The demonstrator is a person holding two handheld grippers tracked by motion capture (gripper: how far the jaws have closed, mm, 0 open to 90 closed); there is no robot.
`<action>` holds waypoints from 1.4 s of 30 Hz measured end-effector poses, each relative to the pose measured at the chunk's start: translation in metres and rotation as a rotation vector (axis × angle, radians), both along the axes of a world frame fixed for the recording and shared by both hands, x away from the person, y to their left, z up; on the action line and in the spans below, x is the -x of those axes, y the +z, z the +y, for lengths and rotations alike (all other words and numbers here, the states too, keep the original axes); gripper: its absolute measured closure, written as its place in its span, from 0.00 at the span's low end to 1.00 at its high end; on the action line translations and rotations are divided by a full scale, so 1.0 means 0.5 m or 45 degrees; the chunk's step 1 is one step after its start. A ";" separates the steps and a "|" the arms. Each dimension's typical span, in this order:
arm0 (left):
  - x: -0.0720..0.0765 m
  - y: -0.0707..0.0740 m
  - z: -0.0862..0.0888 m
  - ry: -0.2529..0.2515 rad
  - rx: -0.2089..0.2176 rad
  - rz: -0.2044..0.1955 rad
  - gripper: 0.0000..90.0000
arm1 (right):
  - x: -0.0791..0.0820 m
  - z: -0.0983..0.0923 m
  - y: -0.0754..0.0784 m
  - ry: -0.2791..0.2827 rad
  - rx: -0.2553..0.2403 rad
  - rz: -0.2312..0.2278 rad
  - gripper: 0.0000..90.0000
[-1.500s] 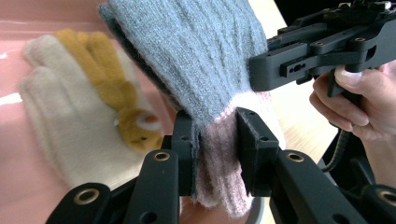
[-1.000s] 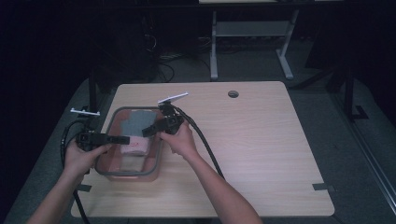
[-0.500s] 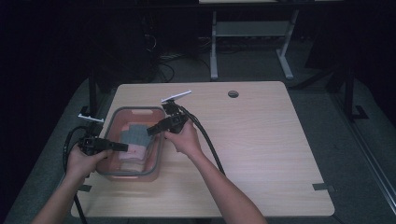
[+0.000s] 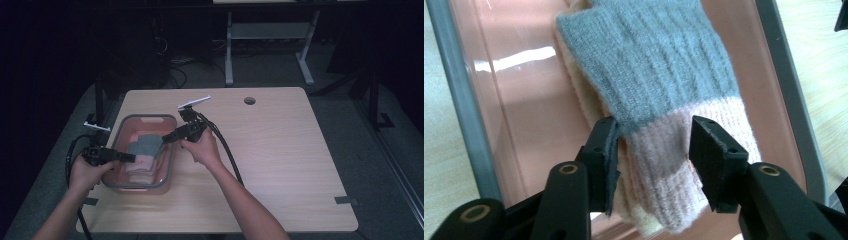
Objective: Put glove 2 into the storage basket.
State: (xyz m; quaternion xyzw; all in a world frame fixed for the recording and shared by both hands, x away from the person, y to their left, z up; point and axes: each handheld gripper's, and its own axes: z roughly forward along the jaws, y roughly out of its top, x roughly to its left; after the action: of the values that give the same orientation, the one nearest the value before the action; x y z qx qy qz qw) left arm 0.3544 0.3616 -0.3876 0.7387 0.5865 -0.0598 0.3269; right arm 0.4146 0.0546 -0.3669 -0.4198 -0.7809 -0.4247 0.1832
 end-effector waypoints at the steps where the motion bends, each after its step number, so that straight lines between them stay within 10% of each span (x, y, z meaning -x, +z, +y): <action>1: 0.000 0.003 0.002 -0.013 -0.009 -0.003 0.61 | 0.000 -0.002 0.000 0.001 0.003 -0.002 0.75; 12: 0.002 0.041 -0.001 0.034 0.036 -0.083 0.55 | 0.003 -0.046 0.007 -0.027 0.034 -0.022 0.68; 42: -0.009 0.091 -0.113 -0.125 0.096 -0.195 0.50 | 0.012 -0.196 0.015 -0.155 0.073 -0.054 0.58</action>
State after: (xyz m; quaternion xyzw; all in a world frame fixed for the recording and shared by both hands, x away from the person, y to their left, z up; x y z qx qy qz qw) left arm 0.3590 0.3048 -0.3420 0.7560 0.5203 -0.0411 0.3951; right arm 0.4088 -0.0434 -0.3592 -0.4625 -0.7694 -0.4215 0.1282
